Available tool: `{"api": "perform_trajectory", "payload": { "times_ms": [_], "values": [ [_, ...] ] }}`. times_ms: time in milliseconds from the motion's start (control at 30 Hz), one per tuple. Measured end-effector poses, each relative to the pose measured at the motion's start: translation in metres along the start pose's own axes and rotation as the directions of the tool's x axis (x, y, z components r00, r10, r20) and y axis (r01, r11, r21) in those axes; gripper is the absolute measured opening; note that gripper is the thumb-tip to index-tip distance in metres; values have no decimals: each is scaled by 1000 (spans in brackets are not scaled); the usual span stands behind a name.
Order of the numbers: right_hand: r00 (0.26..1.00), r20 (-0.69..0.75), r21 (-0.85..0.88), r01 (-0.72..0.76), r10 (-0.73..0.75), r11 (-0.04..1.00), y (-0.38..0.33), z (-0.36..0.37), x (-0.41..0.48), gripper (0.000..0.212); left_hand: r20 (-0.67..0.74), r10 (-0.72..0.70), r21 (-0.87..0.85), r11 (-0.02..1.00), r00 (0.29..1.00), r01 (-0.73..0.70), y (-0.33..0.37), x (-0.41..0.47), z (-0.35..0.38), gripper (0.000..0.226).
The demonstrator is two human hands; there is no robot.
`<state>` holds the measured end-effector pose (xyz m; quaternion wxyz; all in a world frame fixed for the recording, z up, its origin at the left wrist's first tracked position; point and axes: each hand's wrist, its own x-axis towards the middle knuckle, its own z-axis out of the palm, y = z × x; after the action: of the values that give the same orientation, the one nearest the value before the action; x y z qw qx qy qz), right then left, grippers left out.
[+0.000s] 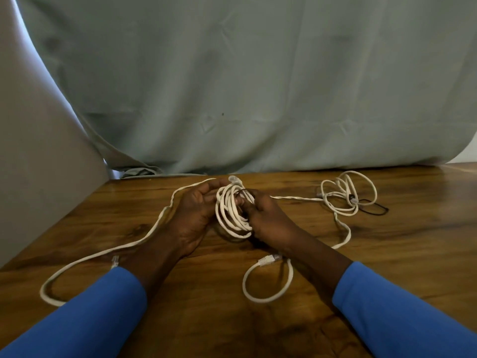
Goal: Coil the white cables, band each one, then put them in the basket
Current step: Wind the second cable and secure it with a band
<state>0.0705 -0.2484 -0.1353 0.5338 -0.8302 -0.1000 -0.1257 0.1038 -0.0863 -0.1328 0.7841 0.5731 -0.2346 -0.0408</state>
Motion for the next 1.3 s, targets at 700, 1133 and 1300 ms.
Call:
{"api": "perform_trajectory", "payload": {
  "times_ms": [700,1133,1300],
  "values": [
    [825,565,535,-363,-3,763,-9,-25,-9,12,-82,202,446,883,976,-146,20,3,-4,30],
    [564,802,575,-637,-197,514,-20,-23,-16,21,-86,158,338,933,984,-121,33,-5,9,31],
    [562,821,487,-598,-100,636,-11,-16,-13,25,-336,107,277,961,936,-10,11,0,32,41]
  ]
}}
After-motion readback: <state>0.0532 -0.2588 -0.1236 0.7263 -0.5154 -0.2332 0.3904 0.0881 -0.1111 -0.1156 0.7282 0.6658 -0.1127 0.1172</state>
